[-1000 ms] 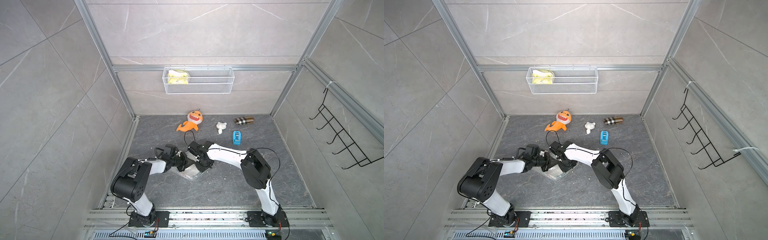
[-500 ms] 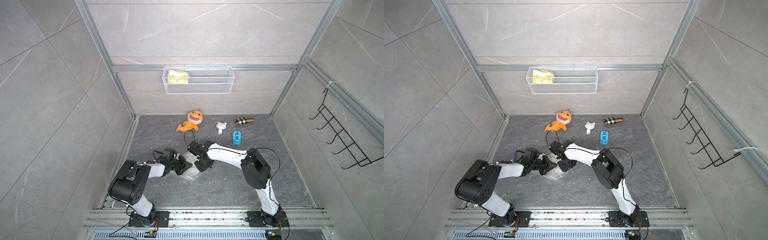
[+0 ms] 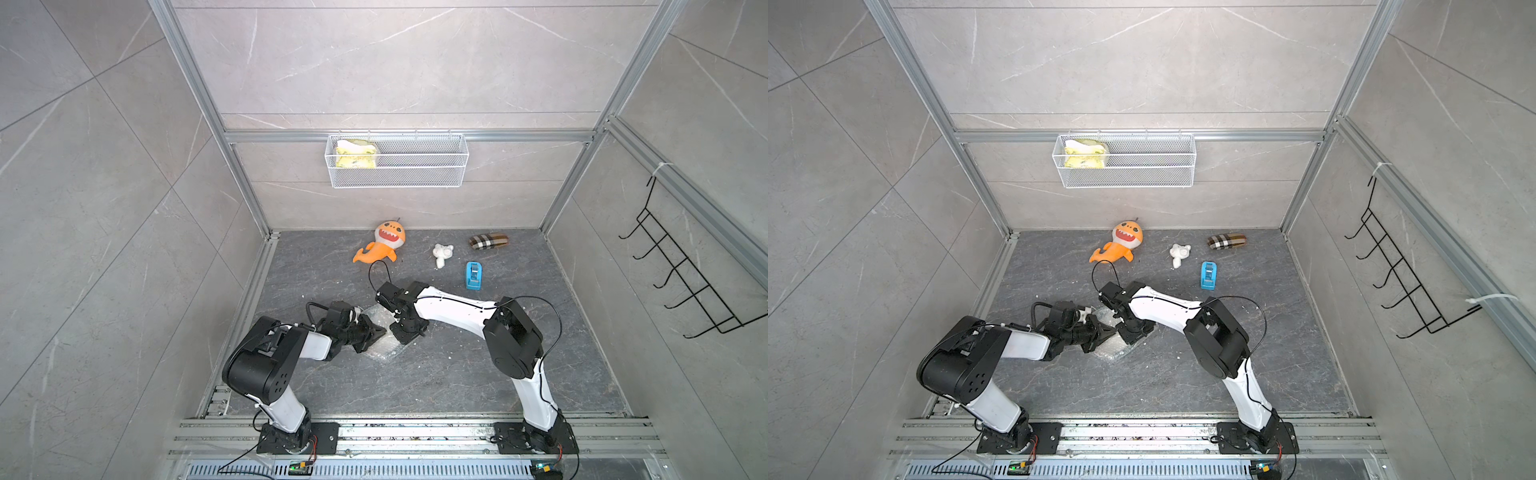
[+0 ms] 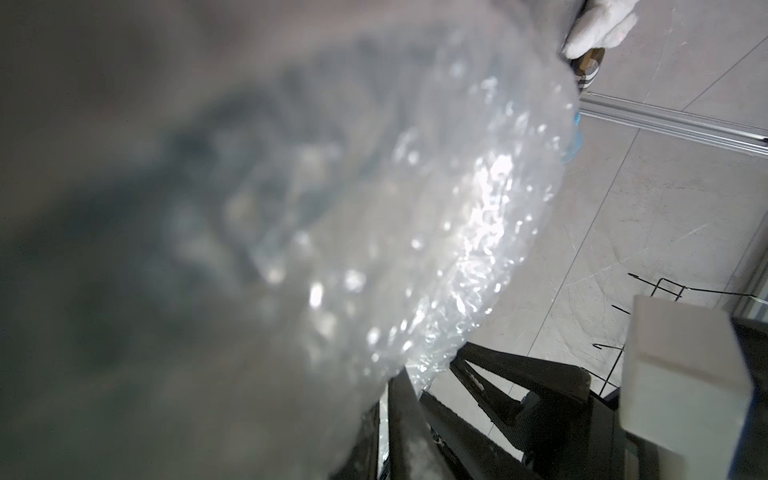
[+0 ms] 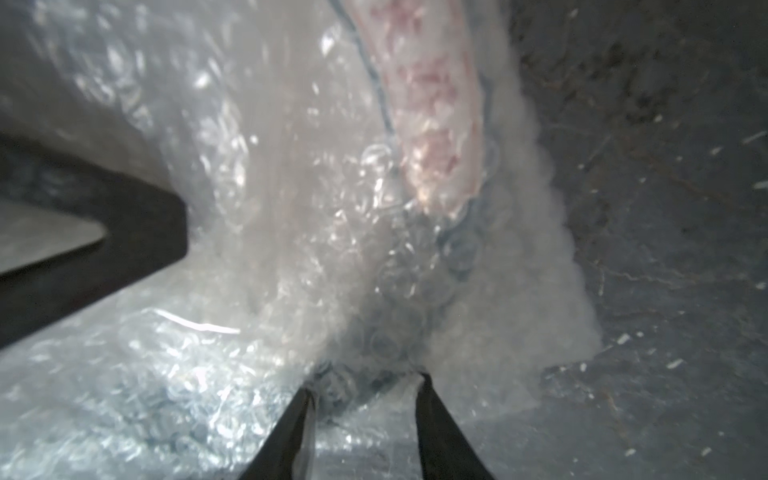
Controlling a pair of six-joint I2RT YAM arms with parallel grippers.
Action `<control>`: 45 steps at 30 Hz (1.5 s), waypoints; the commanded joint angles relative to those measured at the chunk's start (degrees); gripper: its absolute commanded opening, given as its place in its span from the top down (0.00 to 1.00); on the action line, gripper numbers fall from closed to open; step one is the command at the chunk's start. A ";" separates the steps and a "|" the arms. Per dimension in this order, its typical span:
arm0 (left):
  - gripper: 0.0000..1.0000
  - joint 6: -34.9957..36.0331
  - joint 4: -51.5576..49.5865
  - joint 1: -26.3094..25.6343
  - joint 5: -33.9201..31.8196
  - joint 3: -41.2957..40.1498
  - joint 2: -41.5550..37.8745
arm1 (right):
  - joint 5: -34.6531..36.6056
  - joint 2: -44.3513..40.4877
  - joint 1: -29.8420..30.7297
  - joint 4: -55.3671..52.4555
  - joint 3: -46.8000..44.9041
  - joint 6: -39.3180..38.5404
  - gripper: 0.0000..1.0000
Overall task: Wrap dinner plates in bubble wrap
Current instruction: Stick the tape on the bubble wrap.
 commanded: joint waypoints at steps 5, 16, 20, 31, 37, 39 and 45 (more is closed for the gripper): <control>0.89 -1.24 -1.54 -0.59 -4.19 -5.13 7.46 | -3.42 -7.04 0.88 -5.18 -1.84 -1.45 0.59; 0.90 0.17 -4.97 -0.59 -3.45 -4.12 7.42 | -1.50 -6.32 0.85 -0.55 -10.23 -0.01 0.57; 0.90 1.68 -8.58 -0.59 -4.05 -3.22 6.44 | -0.99 -7.82 0.79 -0.42 -11.84 -0.07 0.56; 0.90 5.94 -18.65 -0.87 -5.59 0.40 2.00 | -14.82 -19.93 -4.36 3.51 -11.18 -0.64 0.59; 0.90 7.25 -22.59 -1.54 -6.72 2.30 0.45 | -22.32 -14.55 -4.23 18.99 -10.25 7.52 0.84; 0.90 7.22 -22.95 -1.82 -6.96 2.33 0.27 | -22.93 -12.55 -3.98 23.42 -10.33 10.12 0.89; 0.90 6.93 -23.10 -2.24 -7.10 2.84 0.87 | -23.43 -8.51 -3.35 28.93 -9.74 13.30 0.96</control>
